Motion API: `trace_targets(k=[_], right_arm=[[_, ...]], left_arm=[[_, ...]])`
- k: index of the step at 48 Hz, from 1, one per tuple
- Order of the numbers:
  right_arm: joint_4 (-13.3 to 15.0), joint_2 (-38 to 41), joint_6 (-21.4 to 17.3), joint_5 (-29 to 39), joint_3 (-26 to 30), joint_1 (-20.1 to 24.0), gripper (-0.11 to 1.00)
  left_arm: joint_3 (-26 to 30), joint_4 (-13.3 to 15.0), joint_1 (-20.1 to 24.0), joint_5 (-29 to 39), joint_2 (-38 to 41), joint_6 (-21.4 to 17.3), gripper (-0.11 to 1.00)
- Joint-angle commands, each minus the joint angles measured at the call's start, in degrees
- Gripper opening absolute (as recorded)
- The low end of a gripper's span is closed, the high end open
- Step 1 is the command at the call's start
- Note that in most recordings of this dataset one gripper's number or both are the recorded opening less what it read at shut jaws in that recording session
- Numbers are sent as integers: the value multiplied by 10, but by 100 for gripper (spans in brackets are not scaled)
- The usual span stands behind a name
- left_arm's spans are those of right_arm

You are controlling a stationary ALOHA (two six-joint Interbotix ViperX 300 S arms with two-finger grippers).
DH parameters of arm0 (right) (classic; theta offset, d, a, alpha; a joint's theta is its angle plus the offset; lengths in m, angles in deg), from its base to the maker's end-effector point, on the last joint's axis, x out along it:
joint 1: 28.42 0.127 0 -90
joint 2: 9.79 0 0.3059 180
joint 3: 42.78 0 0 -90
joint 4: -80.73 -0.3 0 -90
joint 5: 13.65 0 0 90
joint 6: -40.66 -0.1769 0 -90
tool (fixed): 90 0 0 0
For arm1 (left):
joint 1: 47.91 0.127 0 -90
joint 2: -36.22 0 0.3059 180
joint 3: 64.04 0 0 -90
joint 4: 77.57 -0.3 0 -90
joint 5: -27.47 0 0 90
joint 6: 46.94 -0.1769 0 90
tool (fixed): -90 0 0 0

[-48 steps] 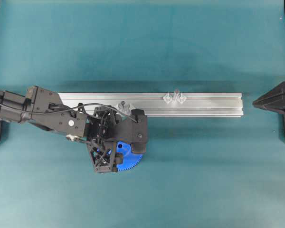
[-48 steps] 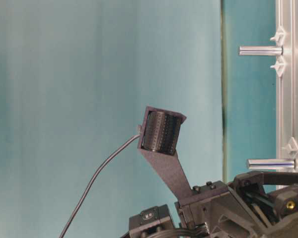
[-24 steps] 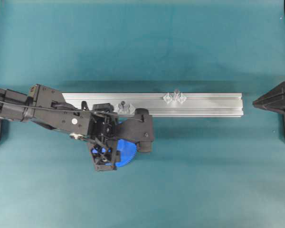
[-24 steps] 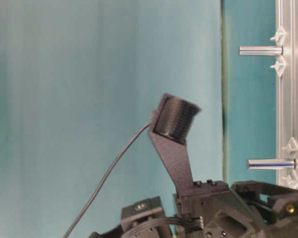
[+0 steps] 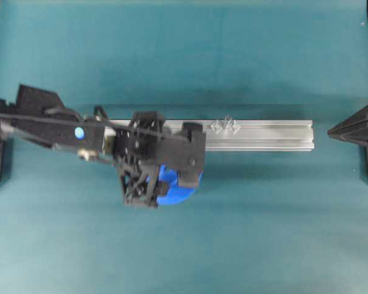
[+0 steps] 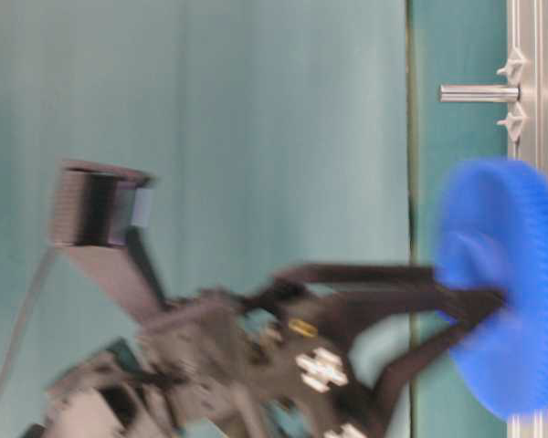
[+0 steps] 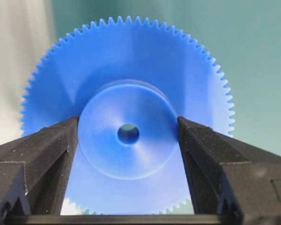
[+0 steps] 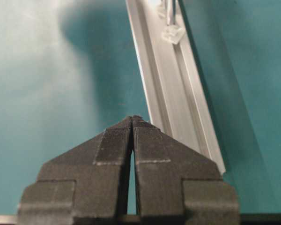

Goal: Find the location of the shaft and insert the large gear.
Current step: 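Lift the blue gear and carry it toward the right shaft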

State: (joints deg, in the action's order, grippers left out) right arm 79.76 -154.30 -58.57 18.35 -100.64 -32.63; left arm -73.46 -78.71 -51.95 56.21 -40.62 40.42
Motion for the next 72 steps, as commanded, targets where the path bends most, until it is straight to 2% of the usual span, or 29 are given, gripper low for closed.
trace_targets(k=[1,8,19,39,48,64,72], right_arm=[[0,3,-5,-8,4,-1,6],[0,-1,-5,-9,4,-1,6],[0,-4,-5,-10,4,-1,6],[0,-15,-5,-9,-1,-1,6],[0,-21,-5,-9,-3,-1,6],[0,-21,-5,-10,-2,-1,6],[0,-21,-5,-10,-3,-1,6]], left_arm=[[20,-2,12,-21,-25,-21,72],[32,-2,31,-82,-20,-57,72],[47,-2,46,-151,20,-86,72],[120,-2,80,-152,91,-140,72],[135,-2,86,-151,106,-161,72],[153,-1,96,-150,106,-169,72],[192,-1,95,-91,91,-164,72]])
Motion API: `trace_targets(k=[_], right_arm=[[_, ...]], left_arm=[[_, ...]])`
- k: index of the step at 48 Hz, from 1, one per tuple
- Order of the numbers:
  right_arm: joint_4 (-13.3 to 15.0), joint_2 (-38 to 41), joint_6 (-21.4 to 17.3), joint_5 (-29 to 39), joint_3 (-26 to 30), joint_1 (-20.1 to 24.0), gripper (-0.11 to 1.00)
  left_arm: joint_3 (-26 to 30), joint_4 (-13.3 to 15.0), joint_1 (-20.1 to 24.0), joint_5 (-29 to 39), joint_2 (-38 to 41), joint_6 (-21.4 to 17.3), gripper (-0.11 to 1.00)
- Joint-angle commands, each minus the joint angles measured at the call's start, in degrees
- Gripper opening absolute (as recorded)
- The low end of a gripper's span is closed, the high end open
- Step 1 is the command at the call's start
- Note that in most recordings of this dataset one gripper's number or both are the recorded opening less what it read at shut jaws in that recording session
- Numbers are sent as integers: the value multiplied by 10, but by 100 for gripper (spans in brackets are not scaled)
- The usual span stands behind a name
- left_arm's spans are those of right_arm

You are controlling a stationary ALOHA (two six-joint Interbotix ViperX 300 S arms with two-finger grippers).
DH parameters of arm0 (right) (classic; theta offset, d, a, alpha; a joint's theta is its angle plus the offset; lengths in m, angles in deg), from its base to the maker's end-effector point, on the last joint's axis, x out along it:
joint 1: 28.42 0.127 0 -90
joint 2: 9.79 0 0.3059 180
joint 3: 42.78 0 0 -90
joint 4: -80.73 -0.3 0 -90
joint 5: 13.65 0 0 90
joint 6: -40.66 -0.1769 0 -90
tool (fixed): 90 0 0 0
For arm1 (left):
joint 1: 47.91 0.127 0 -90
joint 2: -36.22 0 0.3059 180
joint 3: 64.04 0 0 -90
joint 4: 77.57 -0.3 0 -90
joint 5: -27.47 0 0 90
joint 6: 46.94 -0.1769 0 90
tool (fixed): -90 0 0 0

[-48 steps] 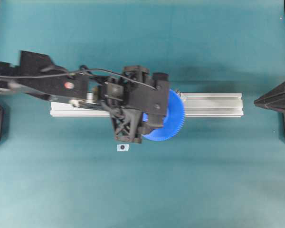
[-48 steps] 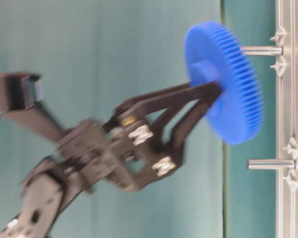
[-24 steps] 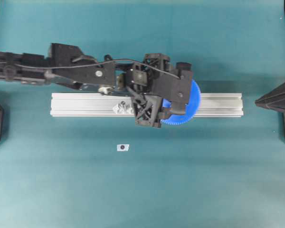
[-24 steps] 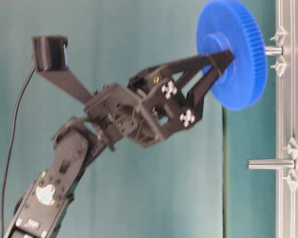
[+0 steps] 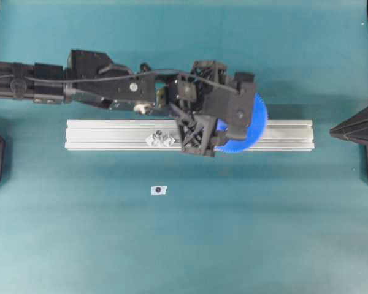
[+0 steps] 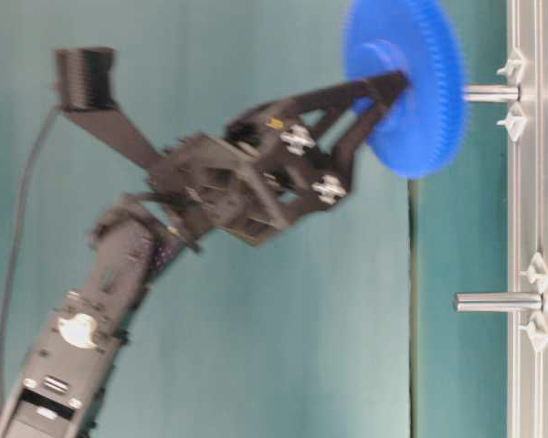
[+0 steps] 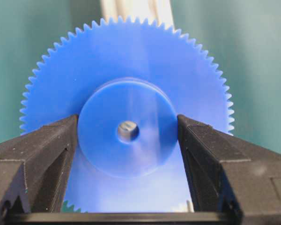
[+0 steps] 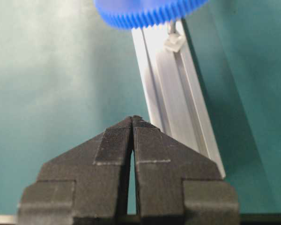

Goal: Find the location of the shaft and insert the large gear.
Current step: 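Lift the blue gear and carry it toward the right shaft, then align the gear's center hole with the right metal shaft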

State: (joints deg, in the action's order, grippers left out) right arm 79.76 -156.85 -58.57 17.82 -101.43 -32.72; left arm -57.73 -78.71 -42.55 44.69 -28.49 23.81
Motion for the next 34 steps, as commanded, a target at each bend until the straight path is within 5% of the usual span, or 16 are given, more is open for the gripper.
trace_targets(k=[1,11,34], right_arm=[[0,4,-5,-4,5,0,6],[0,4,-5,-7,-1,-4,6],[0,-3,-5,-12,-4,-11,6]], left_arm=[[41,-1,1,36,-30,2,72],[73,-1,4,111,-4,-1,72],[80,-1,10,111,49,-2,72]])
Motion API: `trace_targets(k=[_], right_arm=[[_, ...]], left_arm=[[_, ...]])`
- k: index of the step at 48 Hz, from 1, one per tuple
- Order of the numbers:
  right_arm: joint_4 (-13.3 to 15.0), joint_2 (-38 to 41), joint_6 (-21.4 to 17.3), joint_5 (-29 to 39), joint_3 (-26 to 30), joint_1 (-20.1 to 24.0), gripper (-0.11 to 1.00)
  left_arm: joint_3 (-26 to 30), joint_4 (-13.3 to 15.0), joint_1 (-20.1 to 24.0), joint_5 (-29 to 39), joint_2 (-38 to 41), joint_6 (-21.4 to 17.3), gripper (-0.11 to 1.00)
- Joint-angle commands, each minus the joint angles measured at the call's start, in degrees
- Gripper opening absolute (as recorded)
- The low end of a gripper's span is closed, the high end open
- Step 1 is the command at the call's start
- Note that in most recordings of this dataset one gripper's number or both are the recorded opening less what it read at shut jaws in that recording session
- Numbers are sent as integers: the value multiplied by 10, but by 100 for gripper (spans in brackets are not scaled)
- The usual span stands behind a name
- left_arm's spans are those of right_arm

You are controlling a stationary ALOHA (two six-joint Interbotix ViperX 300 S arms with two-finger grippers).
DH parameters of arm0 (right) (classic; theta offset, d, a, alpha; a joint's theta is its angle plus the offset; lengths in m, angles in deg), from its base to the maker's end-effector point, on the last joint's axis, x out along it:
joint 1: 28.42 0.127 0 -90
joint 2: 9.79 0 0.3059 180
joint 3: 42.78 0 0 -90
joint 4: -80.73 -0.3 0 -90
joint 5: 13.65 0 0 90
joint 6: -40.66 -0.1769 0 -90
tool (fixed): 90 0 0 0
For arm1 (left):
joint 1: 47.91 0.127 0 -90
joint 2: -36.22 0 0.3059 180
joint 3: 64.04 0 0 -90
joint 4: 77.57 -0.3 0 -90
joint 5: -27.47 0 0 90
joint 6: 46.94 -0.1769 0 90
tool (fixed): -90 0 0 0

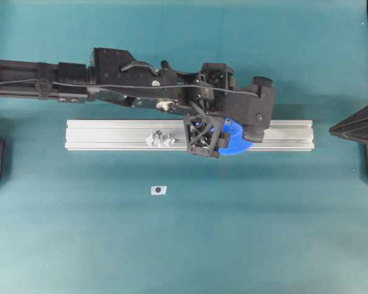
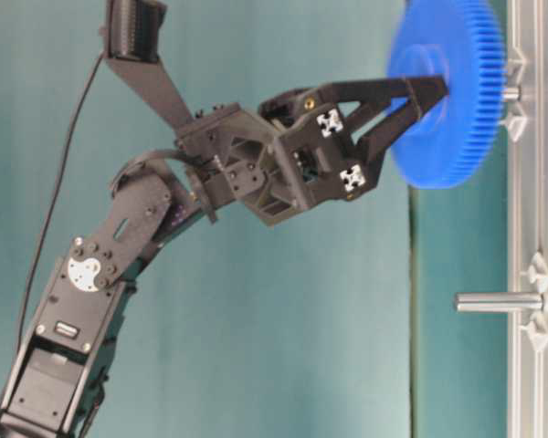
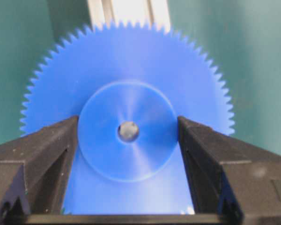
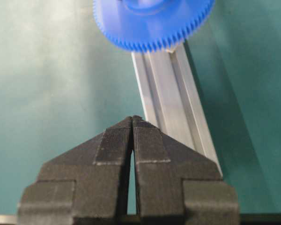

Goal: Find the location of the shaft and insert the large gear.
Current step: 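Align the gear's center hole with the right metal shaft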

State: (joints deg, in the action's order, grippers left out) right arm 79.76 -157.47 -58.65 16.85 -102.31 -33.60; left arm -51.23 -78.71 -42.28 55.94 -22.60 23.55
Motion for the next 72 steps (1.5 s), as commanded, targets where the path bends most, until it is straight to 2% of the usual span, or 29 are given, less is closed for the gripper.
trace_targets(k=[1,11,22,41,48,56,72], right_arm=[[0,4,-4,-4,6,-2,6],[0,2,-4,-4,2,-3,6],[0,1,-4,-5,-1,-3,6],[0,1,-4,-5,-1,-4,6],[0,1,-5,-5,-1,-4,6],[0,1,-5,-5,-2,-5,6],[0,1,-5,-5,-4,-9,6]], left_arm=[[15,-2,8,-2,-9,1,72],[16,-2,19,11,-6,0,72],[20,-2,36,60,-3,0,72],[25,-2,40,70,7,7,72],[24,-2,38,91,4,13,72],[22,-2,36,110,-6,40,72],[18,-2,11,119,-11,45,72]])
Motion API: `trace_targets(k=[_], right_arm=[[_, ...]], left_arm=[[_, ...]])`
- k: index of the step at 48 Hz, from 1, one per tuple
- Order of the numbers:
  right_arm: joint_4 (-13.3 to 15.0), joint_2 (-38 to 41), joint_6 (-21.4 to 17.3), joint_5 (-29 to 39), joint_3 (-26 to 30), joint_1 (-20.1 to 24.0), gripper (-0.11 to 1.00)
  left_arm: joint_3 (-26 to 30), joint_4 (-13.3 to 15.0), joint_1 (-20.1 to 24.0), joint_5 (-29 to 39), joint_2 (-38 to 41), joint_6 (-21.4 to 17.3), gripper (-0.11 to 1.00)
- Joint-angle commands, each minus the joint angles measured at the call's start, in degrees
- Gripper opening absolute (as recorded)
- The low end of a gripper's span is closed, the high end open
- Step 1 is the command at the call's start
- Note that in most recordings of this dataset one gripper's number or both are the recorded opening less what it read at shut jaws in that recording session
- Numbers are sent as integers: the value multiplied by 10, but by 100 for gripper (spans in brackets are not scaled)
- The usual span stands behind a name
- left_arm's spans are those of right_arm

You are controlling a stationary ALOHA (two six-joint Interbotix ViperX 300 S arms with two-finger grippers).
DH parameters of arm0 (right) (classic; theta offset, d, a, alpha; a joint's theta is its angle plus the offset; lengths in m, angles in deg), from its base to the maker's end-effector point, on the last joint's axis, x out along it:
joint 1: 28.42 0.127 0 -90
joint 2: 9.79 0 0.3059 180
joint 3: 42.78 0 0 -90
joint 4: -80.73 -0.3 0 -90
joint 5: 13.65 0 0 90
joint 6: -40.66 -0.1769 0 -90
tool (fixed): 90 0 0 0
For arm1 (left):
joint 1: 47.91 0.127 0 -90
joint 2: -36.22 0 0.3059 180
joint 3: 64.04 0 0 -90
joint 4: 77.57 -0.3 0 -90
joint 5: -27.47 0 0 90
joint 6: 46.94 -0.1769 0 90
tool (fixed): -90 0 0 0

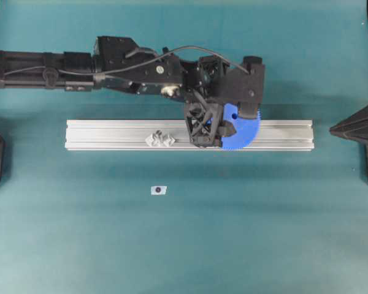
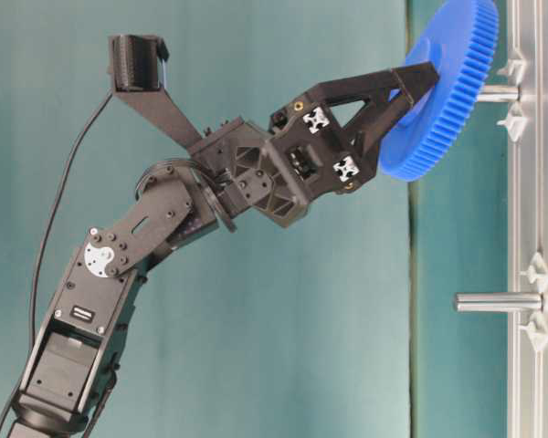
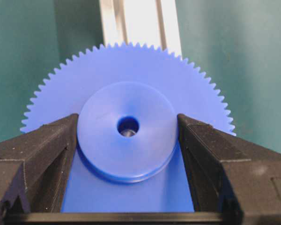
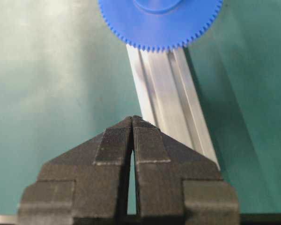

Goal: Find the location of the shaft and insert the large gear.
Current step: 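Align the gear's center hole with the right metal shaft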

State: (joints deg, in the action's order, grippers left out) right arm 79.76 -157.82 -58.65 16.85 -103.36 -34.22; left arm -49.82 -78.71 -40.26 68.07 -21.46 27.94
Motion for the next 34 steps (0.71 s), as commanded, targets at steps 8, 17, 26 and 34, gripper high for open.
trace_targets(k=[8,17,26,34], right_arm=[[0,4,-5,-5,6,-4,6],[0,4,-5,-5,6,-4,6],[0,4,-5,-5,6,-4,6],[0,4,-6,-5,6,-4,6]], left_arm=[[-9,-2,-19,-2,-25,2,72],[-37,-1,-6,-4,-34,3,72],[-47,-1,3,-13,-38,1,72],[-34,-2,0,-31,-27,1,72]])
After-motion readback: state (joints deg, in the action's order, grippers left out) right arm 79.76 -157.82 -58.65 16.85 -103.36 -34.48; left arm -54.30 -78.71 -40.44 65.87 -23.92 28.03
